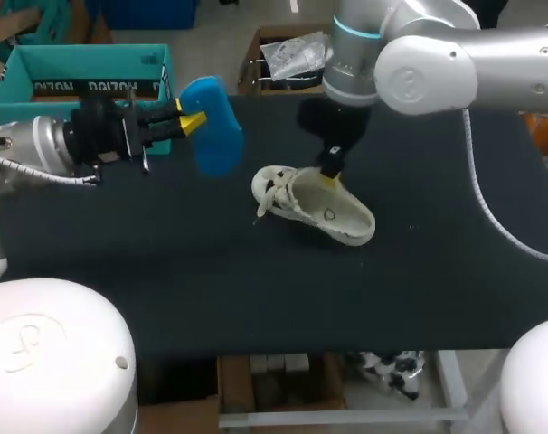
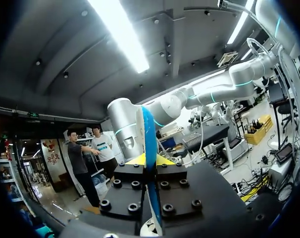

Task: Open the shoe tongue, take the insole out of the shoe, put the insole back into the shoe, and pack the shoe into the shoebox

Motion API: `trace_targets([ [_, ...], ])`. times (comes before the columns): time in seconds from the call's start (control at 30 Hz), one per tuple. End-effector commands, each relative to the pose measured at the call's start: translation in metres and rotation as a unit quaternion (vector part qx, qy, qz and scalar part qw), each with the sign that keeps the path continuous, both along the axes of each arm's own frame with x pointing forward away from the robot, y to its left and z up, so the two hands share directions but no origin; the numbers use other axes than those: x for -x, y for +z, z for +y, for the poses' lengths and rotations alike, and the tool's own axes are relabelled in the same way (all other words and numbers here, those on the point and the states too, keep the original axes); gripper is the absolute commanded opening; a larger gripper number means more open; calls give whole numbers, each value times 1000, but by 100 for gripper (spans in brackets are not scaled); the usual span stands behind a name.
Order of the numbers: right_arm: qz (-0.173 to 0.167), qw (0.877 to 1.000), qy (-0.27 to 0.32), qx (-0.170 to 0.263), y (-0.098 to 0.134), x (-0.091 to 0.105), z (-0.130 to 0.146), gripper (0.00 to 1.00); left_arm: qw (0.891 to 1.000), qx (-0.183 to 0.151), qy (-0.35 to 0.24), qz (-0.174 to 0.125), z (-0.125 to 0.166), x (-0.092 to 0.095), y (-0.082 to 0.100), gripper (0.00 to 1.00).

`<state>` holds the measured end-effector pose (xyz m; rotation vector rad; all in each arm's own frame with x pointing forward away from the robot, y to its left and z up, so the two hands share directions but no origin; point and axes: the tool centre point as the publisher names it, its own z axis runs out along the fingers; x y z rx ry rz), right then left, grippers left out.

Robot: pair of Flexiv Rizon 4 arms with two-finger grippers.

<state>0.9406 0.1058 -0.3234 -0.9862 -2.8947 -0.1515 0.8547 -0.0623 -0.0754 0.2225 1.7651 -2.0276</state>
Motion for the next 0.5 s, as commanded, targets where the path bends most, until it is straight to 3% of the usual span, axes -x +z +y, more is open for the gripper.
trace_targets([
  [0.03,-29,996,-71,-49,8,23,-8,0,994,36,-97,-20,-22,-48,1,0],
  [0.3,-54,972,-210,-91,15,50,4,0,982,63,-175,-23,-61,-100,5,0],
  [0.5,-85,953,-264,-123,15,60,9,0,973,73,-218,-18,-81,-127,5,0],
])
